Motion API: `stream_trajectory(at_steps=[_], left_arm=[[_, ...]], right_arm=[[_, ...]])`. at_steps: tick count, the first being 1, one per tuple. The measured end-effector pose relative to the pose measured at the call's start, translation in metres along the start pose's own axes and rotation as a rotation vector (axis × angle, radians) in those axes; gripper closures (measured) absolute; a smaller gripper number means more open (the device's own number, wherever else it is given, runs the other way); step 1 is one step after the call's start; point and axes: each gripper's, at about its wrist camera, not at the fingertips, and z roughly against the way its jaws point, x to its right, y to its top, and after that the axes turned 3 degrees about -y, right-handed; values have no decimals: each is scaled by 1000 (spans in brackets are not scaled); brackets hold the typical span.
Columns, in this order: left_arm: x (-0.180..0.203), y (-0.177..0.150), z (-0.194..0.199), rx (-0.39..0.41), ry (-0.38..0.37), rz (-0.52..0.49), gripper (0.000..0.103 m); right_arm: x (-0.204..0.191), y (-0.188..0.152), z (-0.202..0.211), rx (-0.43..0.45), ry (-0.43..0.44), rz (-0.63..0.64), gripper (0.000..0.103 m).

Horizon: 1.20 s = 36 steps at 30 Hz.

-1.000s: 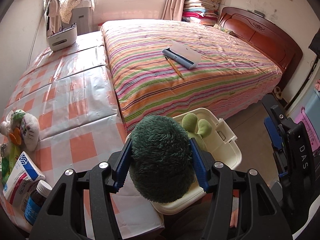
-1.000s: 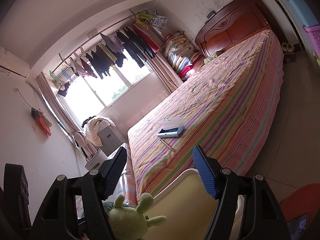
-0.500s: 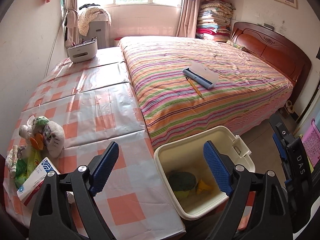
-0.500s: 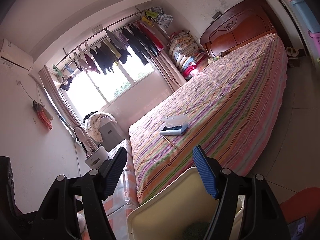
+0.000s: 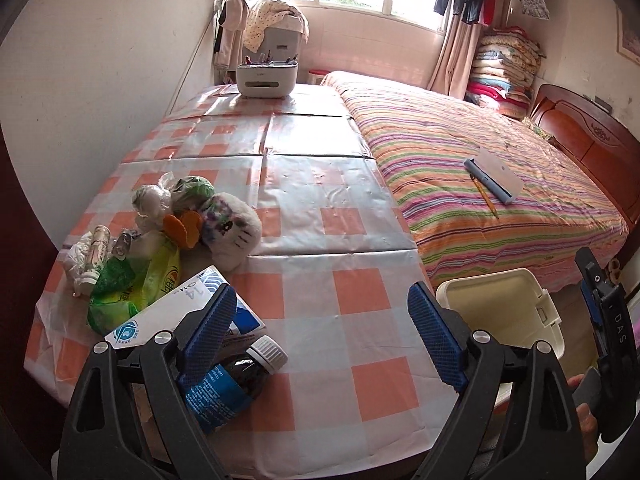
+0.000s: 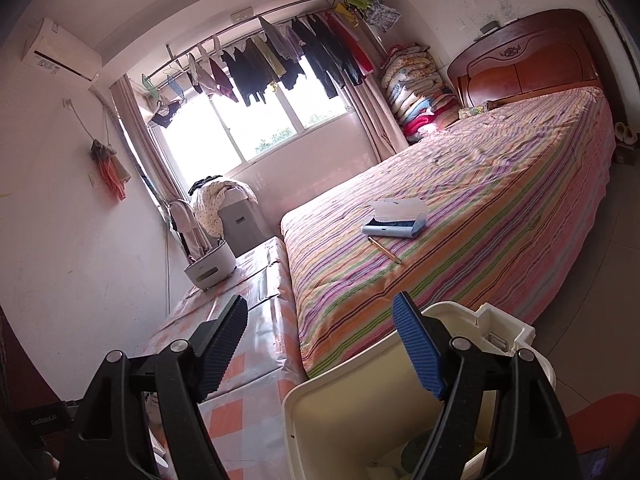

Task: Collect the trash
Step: 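Move both tools back to the items on the table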

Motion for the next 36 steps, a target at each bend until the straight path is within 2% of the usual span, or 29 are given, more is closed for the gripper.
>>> stream_trajectory(at_steps=[5, 14, 21, 26, 30, 34, 35, 36], left_arm=[[-64, 3, 3, 3, 72, 120, 17], [-173, 10, 10, 49, 261, 282, 17], [-257, 10, -6, 20, 334, 427, 18], [-289, 9, -19, -19, 394, 443, 19], [-302, 8, -32, -68, 388, 449, 19], [-304, 12, -50, -128, 373, 407, 19], [-303, 13, -56, -146, 375, 397, 22], [-303, 13, -61, -160, 376, 385, 28]], right_arm=[[-19, -10, -6, -31, 26, 48, 30], [-50, -30, -14, -92, 70, 131, 30], [-68, -42, -22, -139, 98, 162, 30], [-78, -50, -26, -166, 121, 169, 30], [-85, -55, -27, -179, 138, 182, 30], [-89, -57, -28, -185, 148, 192, 30], [-89, -58, -28, -186, 148, 193, 30], [-89, -58, -27, -186, 148, 193, 30]])
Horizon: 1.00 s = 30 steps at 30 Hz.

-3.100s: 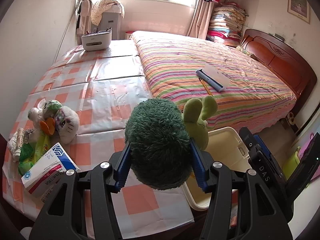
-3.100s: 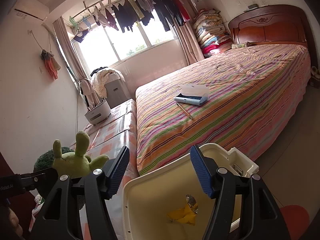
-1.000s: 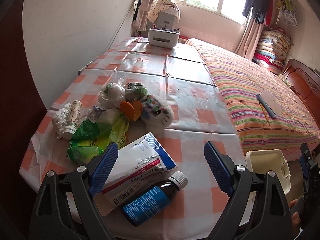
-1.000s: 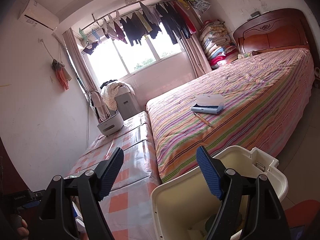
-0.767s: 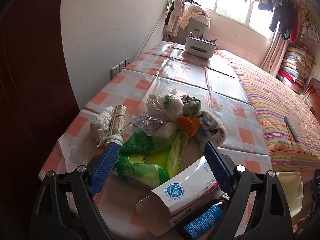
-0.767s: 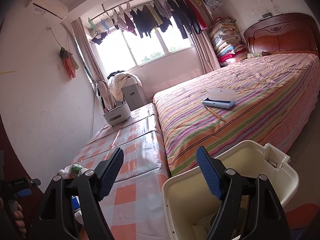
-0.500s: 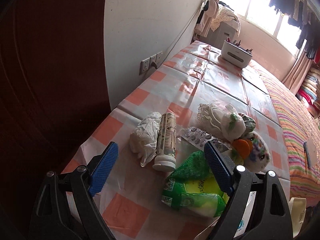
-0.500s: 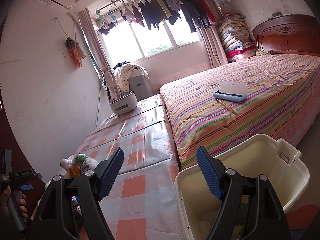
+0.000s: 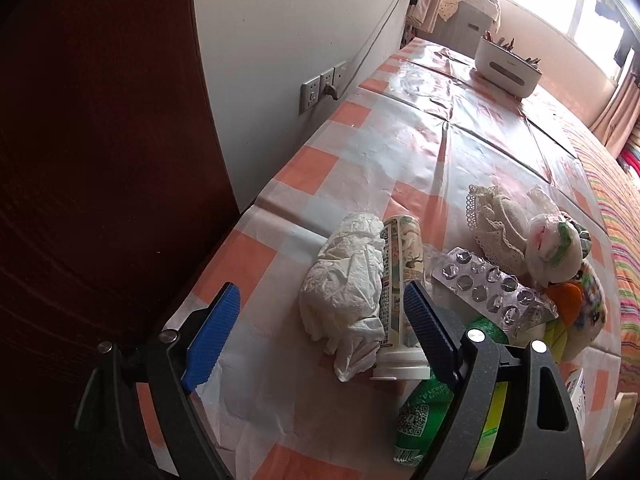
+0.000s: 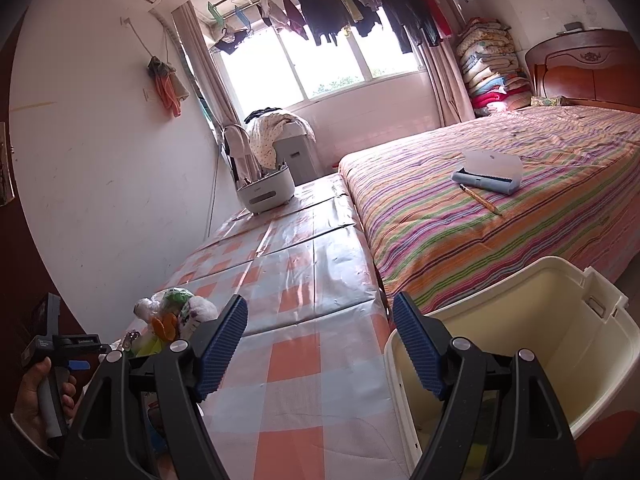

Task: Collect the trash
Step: 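Move both tools back to the items on the table, then grasp the crumpled white tissue with the left tool, then grasp the white plush toy with the right tool while the left tool holds the tissue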

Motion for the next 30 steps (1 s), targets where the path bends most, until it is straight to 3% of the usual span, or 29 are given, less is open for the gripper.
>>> stream_trajectory(at_steps=[1, 3, 6, 13, 22, 30], left_arm=[[2, 1, -2, 2, -7, -9, 29], [4, 5, -4, 2, -2, -13, 41], [2, 8, -13, -40, -26, -1, 65], [5, 7, -15, -36, -24, -7, 79], [0, 8, 8, 57, -35, 29, 82], [4, 2, 36, 141, -92, 32, 81]], right_arm=[[0, 0, 0, 0, 0, 0, 30], [0, 0, 0, 1, -3, 1, 30], [0, 0, 0, 1, -9, 5, 30], [-7, -1, -6, -26, 10, 34, 30], [-57, 7, -45, -142, 189, 203, 30], [-110, 1, -106, -325, 331, 357, 30]])
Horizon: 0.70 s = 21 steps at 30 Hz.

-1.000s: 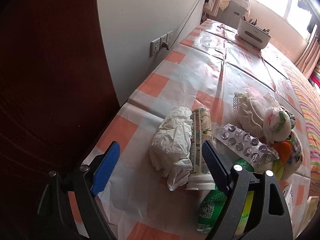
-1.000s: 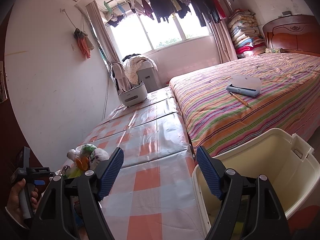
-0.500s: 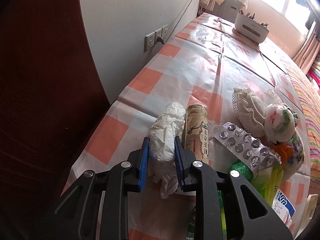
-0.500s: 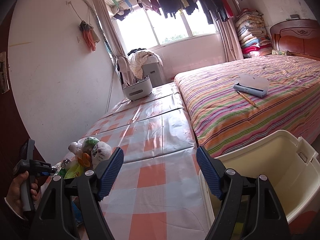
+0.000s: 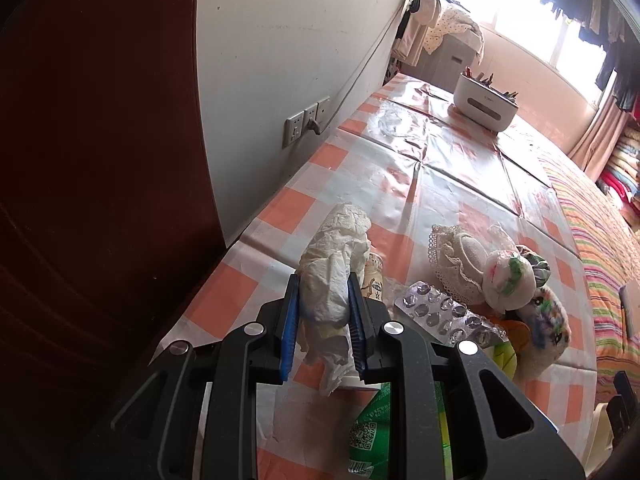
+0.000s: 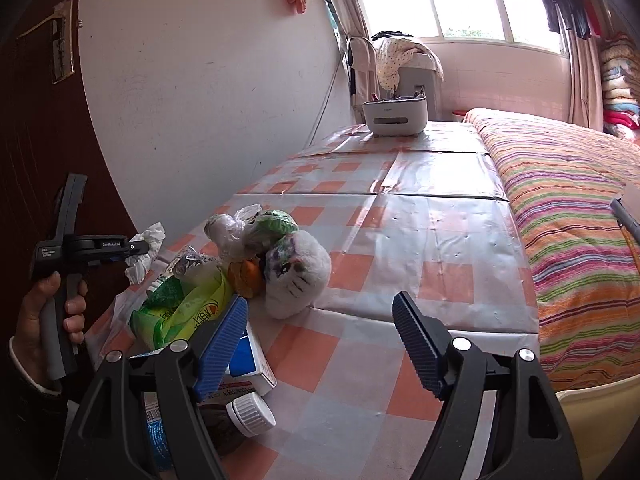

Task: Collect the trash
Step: 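Grasp the white plush toy with the right tool while the left tool holds the tissue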

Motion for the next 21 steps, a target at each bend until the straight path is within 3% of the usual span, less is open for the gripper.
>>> stream_trajectory(at_steps=[10, 19, 21], left_arm=[[26, -6, 20, 48, -93, -48, 81], [44, -12, 36, 85, -152, -77, 81], [50, -14, 39, 88, -161, -87, 81]], right_arm=[[0, 16, -82, -168, 47, -40, 30], [6, 21, -117, -251, 96, -110, 31], [6, 21, -121, -264, 118, -125, 38]])
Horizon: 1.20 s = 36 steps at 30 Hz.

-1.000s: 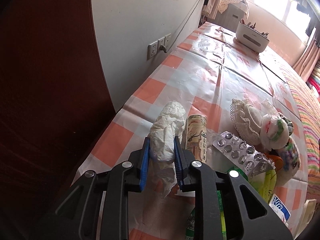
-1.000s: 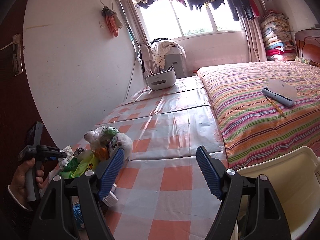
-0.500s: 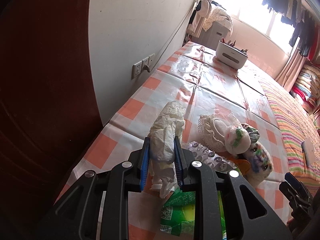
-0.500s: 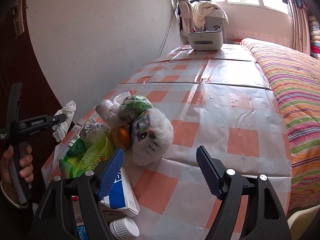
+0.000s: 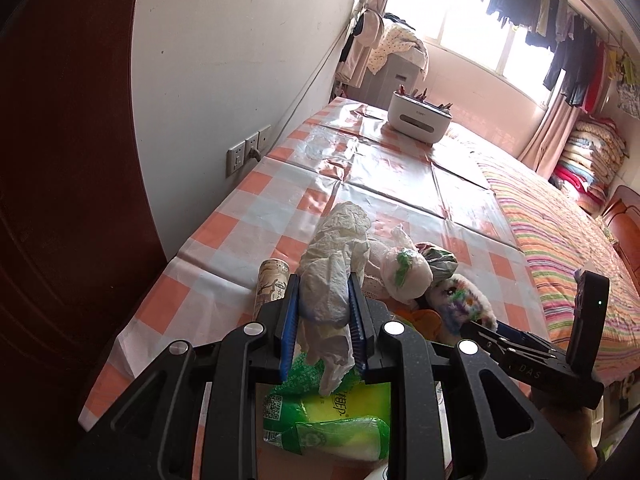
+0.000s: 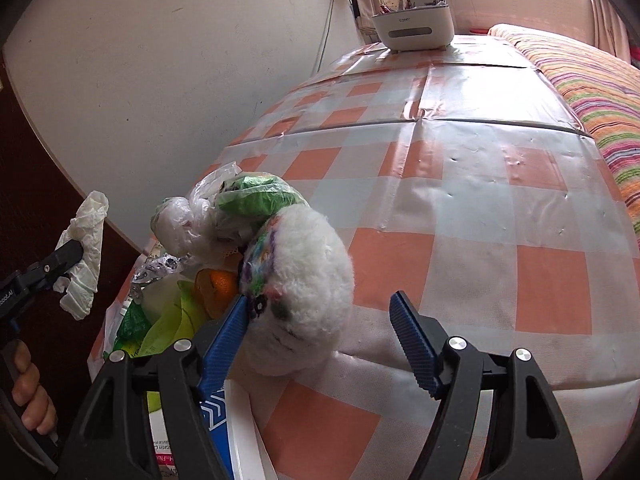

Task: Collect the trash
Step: 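Grasp the white plush toy with the right tool while the left tool holds the tissue, then carry both items to the cream bin and open the right tool to drop the white plush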

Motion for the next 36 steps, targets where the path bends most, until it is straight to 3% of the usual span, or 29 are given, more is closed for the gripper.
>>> stream_trajectory(at_steps=[3, 7, 15, 25, 36], left_arm=[[6, -1, 0, 2, -15, -7, 81], [17, -4, 4, 13, -29, -23, 81], [36, -7, 18, 73, -62, -66, 81], [69, -19, 22, 88, -132, -133, 81], [105, -37, 22, 67, -213, -195, 81]], right_arm=[[0, 0, 0, -13, 63, -18, 65], [-9, -5, 9, 13, 36, 23, 72], [-7, -17, 51, 105, 14, 22, 73], [2, -43, 107, 221, -62, 31, 73], [26, -89, 156, 326, -161, -41, 73]])
